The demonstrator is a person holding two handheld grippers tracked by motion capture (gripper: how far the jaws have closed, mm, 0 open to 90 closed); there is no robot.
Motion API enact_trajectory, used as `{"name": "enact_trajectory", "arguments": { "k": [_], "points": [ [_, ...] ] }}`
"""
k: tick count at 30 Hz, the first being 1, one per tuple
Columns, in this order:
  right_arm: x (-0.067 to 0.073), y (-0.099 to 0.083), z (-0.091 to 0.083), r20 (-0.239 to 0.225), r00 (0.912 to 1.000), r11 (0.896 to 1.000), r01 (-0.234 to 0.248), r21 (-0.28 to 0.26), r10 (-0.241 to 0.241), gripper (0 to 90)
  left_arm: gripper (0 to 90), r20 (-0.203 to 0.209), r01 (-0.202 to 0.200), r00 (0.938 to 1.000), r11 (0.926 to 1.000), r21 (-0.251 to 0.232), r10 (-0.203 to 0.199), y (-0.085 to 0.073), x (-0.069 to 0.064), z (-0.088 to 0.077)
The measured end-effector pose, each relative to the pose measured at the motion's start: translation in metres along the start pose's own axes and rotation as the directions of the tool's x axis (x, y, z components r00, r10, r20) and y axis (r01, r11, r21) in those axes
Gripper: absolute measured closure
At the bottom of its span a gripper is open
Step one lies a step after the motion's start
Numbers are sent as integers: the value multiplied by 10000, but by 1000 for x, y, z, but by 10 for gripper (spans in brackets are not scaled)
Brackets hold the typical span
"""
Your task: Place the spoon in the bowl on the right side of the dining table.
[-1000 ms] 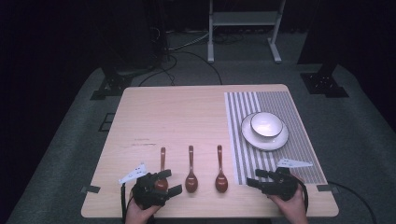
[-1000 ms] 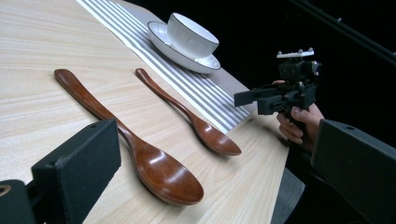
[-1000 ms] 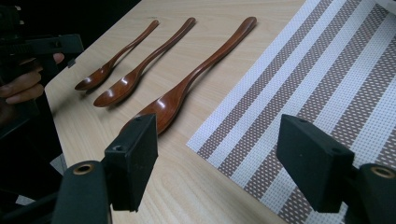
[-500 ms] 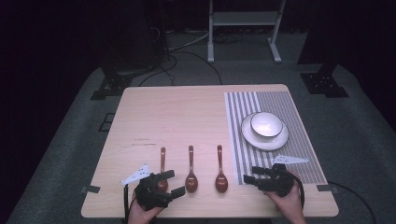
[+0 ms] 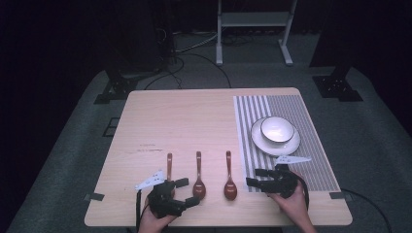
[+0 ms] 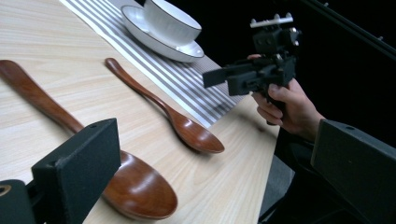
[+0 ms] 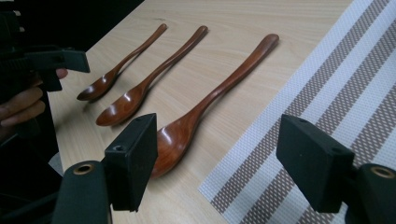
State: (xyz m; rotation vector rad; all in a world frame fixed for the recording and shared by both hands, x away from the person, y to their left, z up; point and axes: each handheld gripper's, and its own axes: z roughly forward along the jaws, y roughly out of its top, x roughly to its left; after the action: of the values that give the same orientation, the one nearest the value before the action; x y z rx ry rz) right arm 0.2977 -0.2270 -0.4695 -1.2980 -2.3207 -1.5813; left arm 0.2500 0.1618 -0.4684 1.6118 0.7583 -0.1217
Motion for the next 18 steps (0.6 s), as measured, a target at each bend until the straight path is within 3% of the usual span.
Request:
{"name": "enact_trajectory", "arguments": {
  "k": [9, 18],
  "points": [
    [5, 11, 7, -60, 9998, 9998, 186, 62, -186, 282, 2, 451, -46, 9990, 9990, 441, 26, -2, -6, 14],
    [7, 17, 12, -186, 9993, 9994, 320, 106, -318, 282, 3, 541, 47, 9985, 9950, 996, -101, -7, -5, 26]
  ]
}}
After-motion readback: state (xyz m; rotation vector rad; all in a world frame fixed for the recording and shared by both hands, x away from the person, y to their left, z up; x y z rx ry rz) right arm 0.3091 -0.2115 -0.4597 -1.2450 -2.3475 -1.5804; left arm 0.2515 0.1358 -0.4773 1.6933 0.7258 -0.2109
